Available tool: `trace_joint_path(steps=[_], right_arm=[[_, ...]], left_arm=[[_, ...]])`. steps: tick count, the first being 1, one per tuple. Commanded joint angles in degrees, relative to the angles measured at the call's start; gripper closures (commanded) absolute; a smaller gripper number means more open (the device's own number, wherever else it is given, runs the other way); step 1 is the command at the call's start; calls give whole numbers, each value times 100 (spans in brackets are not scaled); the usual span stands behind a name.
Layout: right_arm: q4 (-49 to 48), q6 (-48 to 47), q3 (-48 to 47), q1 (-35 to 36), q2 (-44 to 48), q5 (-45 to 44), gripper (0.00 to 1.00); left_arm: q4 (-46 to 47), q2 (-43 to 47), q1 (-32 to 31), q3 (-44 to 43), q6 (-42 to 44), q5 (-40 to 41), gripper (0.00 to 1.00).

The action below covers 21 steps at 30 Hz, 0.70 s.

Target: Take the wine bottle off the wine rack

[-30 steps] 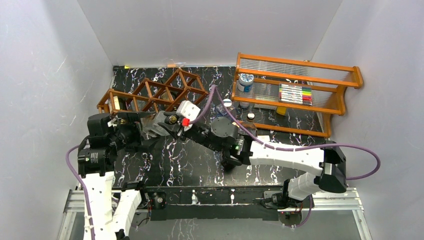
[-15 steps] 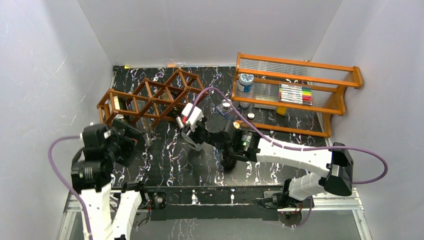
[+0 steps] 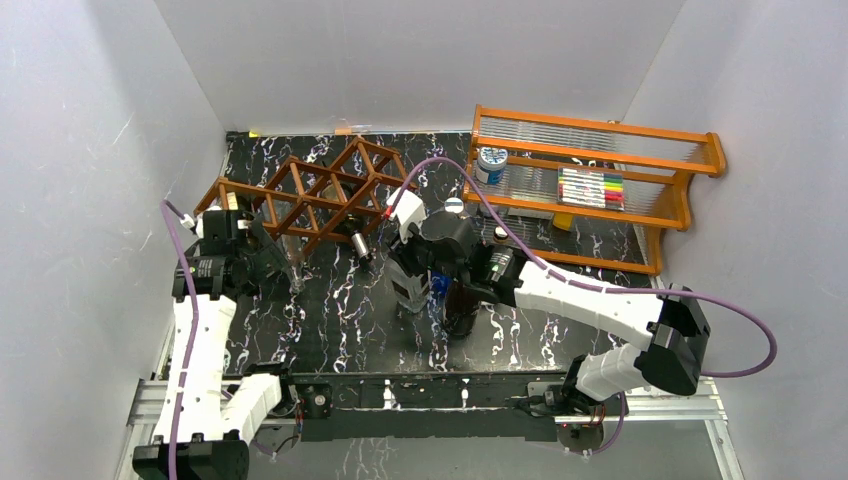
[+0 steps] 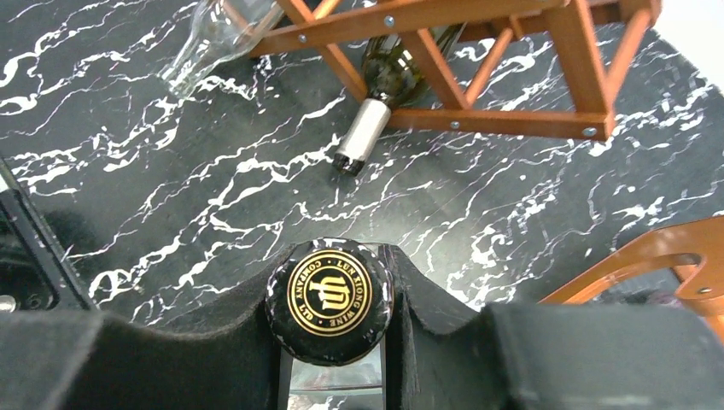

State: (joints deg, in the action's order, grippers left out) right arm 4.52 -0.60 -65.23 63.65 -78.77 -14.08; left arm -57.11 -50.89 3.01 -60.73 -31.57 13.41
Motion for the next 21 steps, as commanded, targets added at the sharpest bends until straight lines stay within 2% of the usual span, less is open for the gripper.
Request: trace_joint_path(steps=[1, 3, 6, 9, 15, 18, 21], right_arm=[[-659, 526, -414, -67, 52, 173, 80], [-579, 600, -465, -74, 14, 109, 74], [-480, 558, -551, -90, -22, 127, 56], [-463, 535, -545, -90, 25, 160, 36], [-333, 510, -654, -92, 173, 283, 18], [-36, 514, -910, -80, 187, 327, 3], [271, 532, -1258, -41, 228, 443, 2]], left_arm=[[782, 224, -4, 333, 90, 635, 2], [935, 392, -4, 416, 23, 800, 2], [967, 516, 3, 636, -151, 1167, 2], [1069, 434, 33, 982, -352, 1162, 2], [2090, 494, 77, 1500, -28, 850, 8], [2357, 388, 117, 1647, 153, 916, 17], [2702, 326, 220, 1853, 291, 910, 28]])
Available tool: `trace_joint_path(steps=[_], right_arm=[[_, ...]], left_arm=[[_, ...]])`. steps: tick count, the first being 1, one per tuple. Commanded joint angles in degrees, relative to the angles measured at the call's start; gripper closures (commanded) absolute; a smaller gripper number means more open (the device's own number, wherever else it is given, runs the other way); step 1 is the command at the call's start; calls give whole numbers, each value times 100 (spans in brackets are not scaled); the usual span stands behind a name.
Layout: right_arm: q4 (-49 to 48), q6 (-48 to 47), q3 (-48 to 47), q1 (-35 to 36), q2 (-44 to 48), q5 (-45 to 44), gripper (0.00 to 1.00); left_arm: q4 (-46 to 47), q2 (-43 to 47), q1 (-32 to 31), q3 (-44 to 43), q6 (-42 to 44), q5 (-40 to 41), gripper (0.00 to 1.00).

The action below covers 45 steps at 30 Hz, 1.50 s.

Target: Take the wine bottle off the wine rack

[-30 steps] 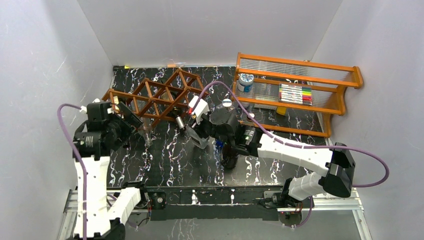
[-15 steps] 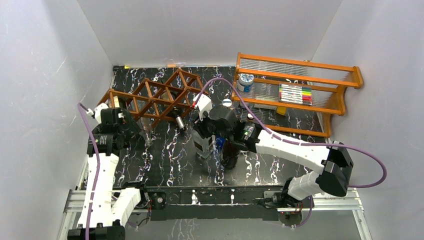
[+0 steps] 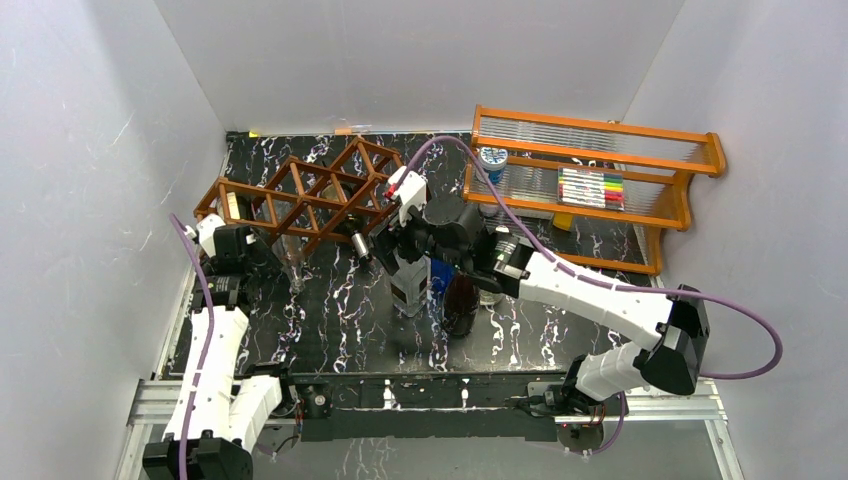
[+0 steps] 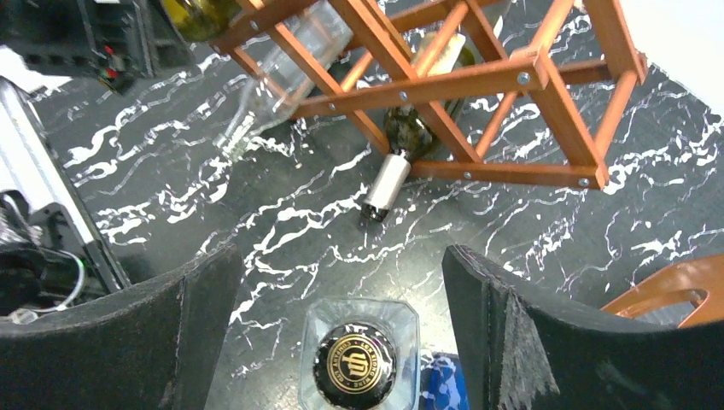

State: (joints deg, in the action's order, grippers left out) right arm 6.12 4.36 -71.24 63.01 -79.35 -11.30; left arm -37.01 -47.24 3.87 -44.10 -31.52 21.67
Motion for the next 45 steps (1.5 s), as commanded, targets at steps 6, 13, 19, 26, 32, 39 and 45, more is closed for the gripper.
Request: trace_joint_path(steps=[6, 13, 19, 26, 32, 39, 45], right_arm=[[225, -143, -1003, 209, 548, 192, 2], [39, -196, -1037, 247, 545, 327, 2], [-423, -332, -902, 289, 449, 658, 2], [-780, -623, -960, 500, 236, 900, 2], [-1110, -894, -822, 555, 113, 822, 2], [-1208, -1750, -1132, 738, -538, 2108, 2], [-1040, -1493, -1350, 1116, -910, 924, 2]], left_arm=[[699, -137, 219, 212, 397, 32, 49], [-189, 345, 224, -133, -196, -393, 74], [-754, 1008, 213, -302, -571, -1007, 81], [-562, 997, 211, -362, -92, -2017, 89], [-414, 921, 217, -428, 127, -2476, 95], [-385, 771, 193, -183, 188, -3366, 96], [-32, 654, 193, 179, -399, -3141, 78]])
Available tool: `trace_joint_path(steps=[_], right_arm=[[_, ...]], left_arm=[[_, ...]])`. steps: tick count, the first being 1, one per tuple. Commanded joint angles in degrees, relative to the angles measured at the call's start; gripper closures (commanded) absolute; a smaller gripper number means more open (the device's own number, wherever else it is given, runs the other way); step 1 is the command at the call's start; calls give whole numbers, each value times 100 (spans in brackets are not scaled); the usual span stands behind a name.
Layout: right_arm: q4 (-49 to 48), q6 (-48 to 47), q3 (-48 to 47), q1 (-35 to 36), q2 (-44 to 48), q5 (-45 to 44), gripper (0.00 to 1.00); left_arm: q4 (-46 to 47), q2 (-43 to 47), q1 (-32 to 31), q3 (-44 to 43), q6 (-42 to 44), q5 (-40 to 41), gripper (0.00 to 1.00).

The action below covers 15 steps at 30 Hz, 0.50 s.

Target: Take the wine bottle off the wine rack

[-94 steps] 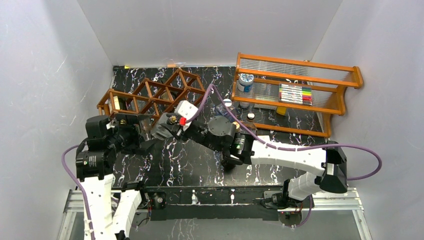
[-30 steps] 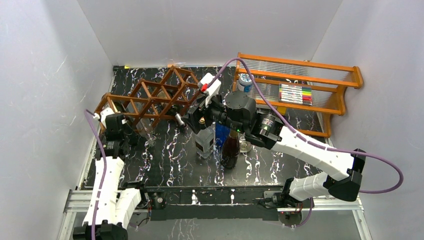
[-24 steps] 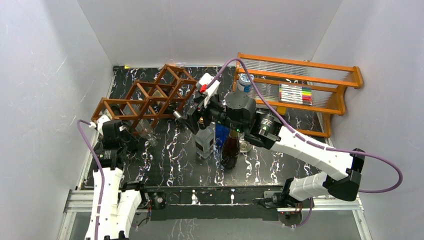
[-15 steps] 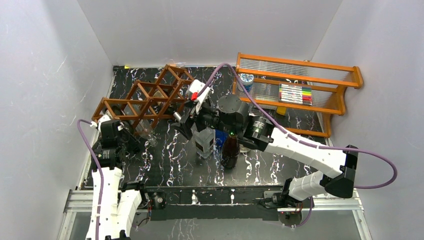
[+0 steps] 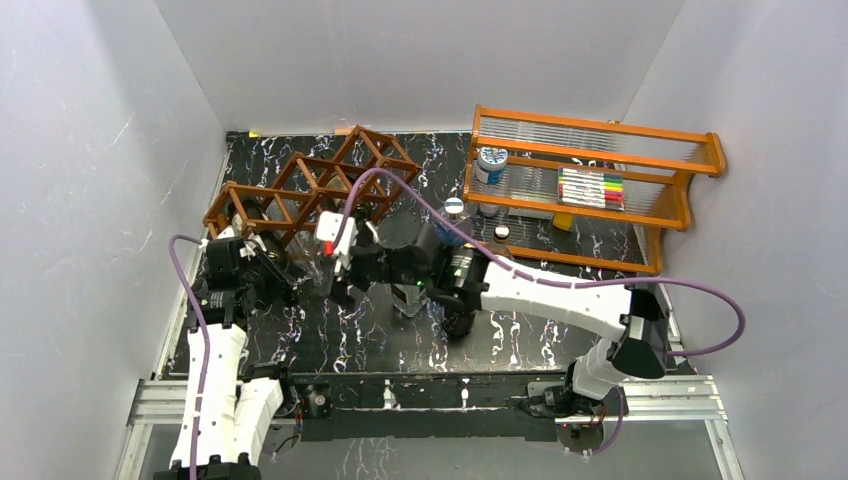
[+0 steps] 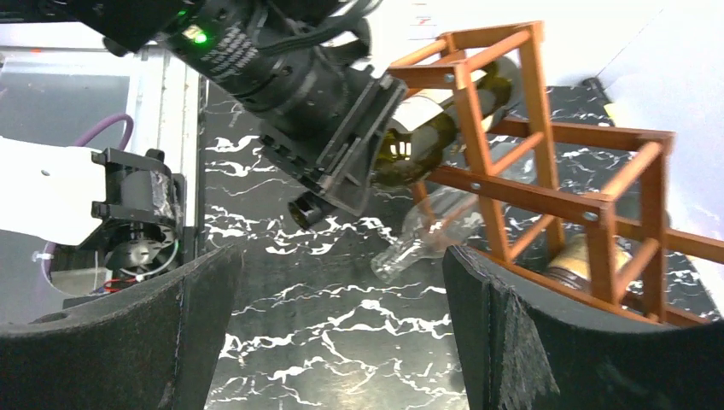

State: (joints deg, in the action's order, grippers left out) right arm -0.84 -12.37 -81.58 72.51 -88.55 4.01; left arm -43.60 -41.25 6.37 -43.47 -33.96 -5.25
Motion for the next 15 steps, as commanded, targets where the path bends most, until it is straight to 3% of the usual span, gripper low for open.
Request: trace_joint_path(steps=[1, 6, 9, 10, 11, 15], right_arm=[[-450, 410, -187, 167, 40, -701, 2], [-441, 1084, -83, 274, -179, -1289, 2], [-359, 1275, -210, 396, -332, -1601, 2], [-293, 1351, -287, 442, -385, -1726, 2], [-244, 1396, -349, 493, -431, -1839, 2], [-141, 1429, -451, 759, -621, -2324, 2]], left_arm=[[764, 39, -57, 135, -171, -393, 74], [874, -253, -57, -84, -229, -77, 51], [586, -247, -57, -293, -150, 183, 29], [485, -200, -57, -364, -111, 268, 10], [390, -146, -57, -435, -74, 342, 3], [-146, -21, -56, -1130, 131, 871, 2]])
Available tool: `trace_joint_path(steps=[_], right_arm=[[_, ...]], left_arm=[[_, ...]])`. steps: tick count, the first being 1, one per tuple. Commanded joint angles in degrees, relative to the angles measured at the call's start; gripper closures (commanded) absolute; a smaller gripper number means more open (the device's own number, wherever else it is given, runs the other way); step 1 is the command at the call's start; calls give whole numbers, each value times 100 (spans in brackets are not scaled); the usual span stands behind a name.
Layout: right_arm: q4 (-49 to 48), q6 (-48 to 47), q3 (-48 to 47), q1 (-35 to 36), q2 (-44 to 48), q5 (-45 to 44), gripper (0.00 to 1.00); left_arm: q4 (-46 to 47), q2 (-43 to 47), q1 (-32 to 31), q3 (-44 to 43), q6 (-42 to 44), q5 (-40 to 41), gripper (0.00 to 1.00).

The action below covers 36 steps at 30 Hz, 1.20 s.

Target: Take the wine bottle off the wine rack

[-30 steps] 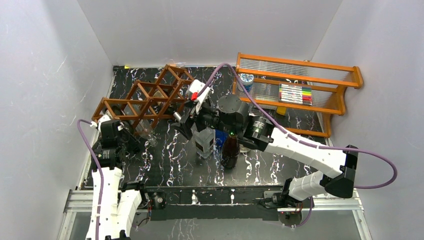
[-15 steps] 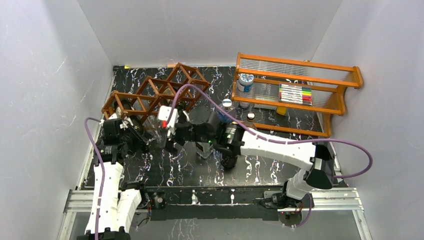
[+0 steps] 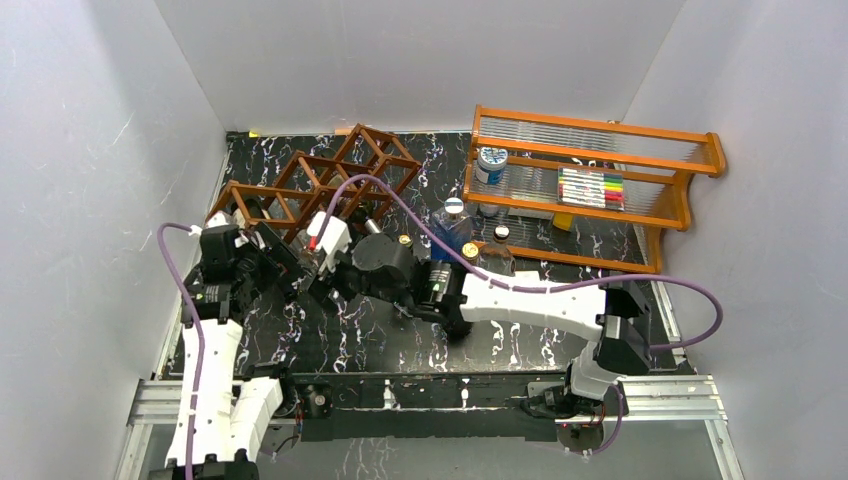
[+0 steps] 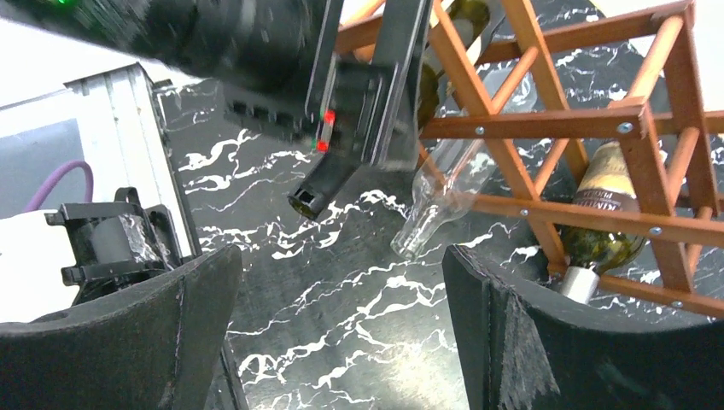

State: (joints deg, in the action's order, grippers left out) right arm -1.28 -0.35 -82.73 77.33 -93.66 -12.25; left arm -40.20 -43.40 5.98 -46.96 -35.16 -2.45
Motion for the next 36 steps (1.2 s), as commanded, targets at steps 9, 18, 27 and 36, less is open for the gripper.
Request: trace_joint_path(steps=[9, 18, 27, 36], right_arm=[[-183, 538, -795, 567, -1034, -1576, 2], [-198, 435, -2526, 551, -2698, -2440, 2], [143, 628, -3746, 459, -3981, -2980, 10], [168, 616, -4059, 444, -4284, -3254, 50]], left_arm=[[-730, -1486, -12, -3221, 979, 2750, 2], [-211, -2243, 3, -3574, 1497, 2061, 2], [-311, -1859, 2, -3284, 1999, 2654, 2], [-46, -2248, 12, -2850, 1918, 2323, 2]])
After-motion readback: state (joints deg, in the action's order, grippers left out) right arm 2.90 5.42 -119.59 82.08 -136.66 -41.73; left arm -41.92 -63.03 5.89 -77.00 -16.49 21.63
